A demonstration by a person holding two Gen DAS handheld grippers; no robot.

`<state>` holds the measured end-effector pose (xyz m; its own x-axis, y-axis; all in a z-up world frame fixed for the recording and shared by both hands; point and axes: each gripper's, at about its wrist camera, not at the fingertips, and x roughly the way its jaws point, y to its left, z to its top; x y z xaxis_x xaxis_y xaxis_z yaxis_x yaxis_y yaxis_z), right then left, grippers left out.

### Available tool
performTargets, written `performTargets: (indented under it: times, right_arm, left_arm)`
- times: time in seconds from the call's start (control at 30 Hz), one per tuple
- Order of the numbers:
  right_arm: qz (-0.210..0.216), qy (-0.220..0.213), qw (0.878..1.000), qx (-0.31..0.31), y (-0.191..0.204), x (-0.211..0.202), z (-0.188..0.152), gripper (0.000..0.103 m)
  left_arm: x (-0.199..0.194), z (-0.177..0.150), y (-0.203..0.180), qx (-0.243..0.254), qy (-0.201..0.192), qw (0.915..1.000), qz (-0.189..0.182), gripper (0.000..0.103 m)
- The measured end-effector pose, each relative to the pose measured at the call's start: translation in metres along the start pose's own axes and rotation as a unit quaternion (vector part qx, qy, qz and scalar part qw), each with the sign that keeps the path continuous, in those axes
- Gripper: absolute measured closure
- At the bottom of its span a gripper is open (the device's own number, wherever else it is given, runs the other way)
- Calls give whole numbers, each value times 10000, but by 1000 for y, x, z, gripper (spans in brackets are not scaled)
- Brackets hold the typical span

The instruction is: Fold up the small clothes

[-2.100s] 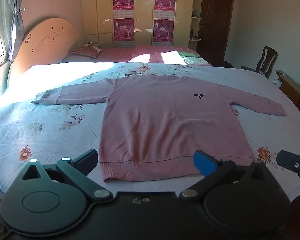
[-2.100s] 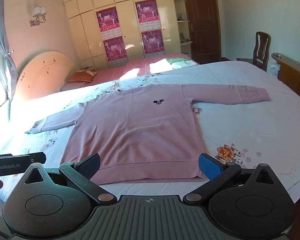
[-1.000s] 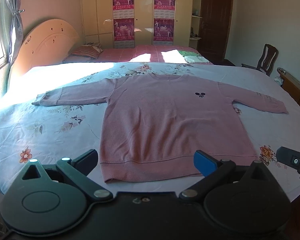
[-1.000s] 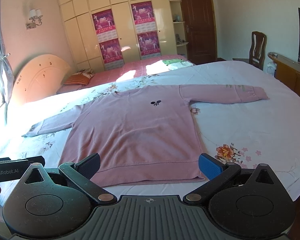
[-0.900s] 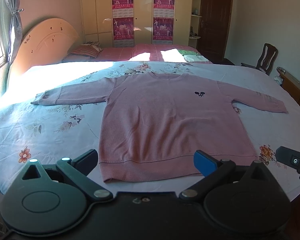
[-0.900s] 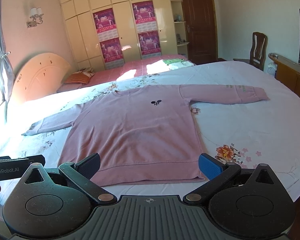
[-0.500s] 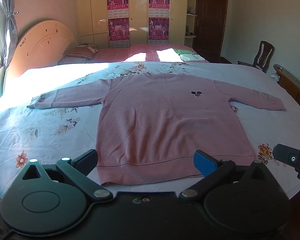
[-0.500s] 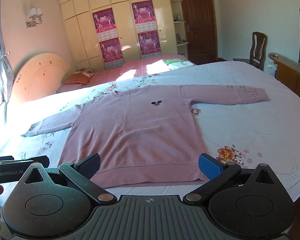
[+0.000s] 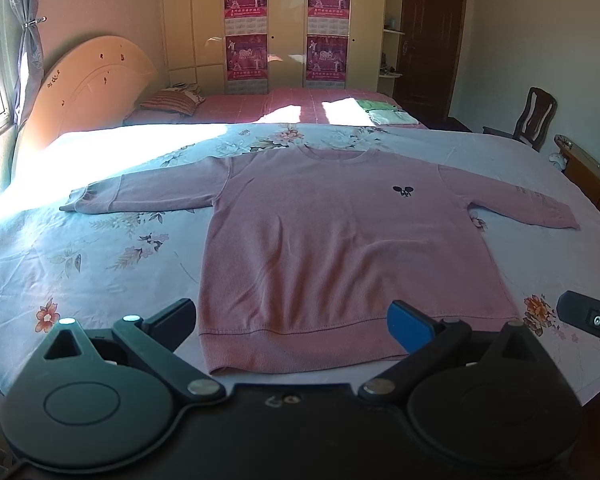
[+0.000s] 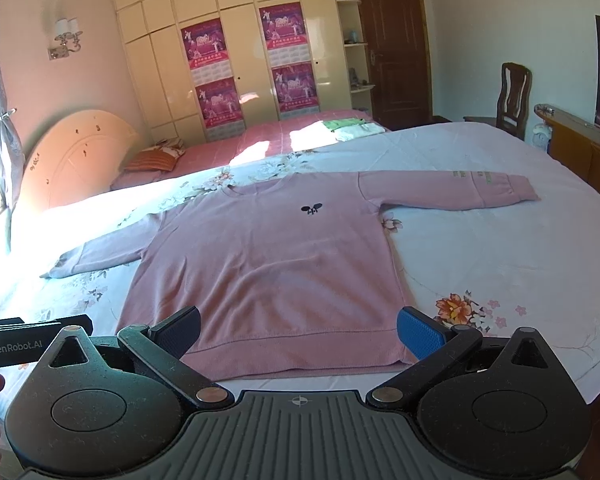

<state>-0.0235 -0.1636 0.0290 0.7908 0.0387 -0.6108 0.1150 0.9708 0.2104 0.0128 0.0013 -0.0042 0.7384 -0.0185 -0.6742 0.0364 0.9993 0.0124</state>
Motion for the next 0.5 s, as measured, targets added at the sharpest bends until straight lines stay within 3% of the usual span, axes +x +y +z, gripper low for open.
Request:
performTargets:
  times: [0.5]
  right_arm:
    - [37, 22, 10000, 59, -4, 2, 0, 0]
  left_arm:
    - [1, 1, 2, -21, 21, 10000, 2, 1]
